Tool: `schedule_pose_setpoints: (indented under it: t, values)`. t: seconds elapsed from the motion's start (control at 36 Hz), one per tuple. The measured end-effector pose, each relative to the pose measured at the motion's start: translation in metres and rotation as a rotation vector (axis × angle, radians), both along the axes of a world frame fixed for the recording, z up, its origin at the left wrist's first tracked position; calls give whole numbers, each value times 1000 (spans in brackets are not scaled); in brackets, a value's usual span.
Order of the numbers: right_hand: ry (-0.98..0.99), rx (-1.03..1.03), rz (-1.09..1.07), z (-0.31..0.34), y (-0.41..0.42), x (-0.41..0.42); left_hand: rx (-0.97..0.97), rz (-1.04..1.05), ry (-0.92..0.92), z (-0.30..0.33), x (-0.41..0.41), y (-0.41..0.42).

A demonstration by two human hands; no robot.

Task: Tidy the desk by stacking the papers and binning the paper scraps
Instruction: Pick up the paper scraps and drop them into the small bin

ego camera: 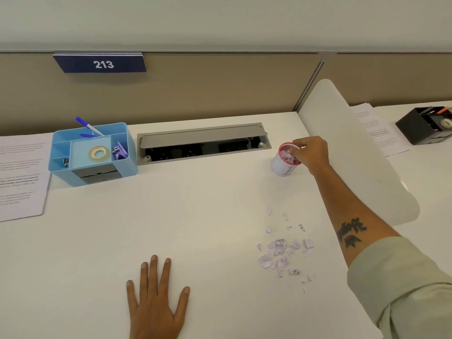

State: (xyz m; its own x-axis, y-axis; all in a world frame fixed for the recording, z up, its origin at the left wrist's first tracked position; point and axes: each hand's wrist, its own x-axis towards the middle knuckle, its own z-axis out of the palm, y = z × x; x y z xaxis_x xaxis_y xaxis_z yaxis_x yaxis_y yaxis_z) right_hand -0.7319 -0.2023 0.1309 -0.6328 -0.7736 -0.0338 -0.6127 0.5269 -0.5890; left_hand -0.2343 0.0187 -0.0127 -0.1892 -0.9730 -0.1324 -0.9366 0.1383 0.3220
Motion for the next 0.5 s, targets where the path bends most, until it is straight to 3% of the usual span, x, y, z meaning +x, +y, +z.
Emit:
schedule_pose_setpoints:
  t: [0.31, 0.5]
  values:
    - [3, -53, -13, -4, 34, -2, -11, 3, 9, 0, 0, 1]
    - [-142, 50, -63, -27, 87, 3, -22, -2, 24, 1, 1, 3]
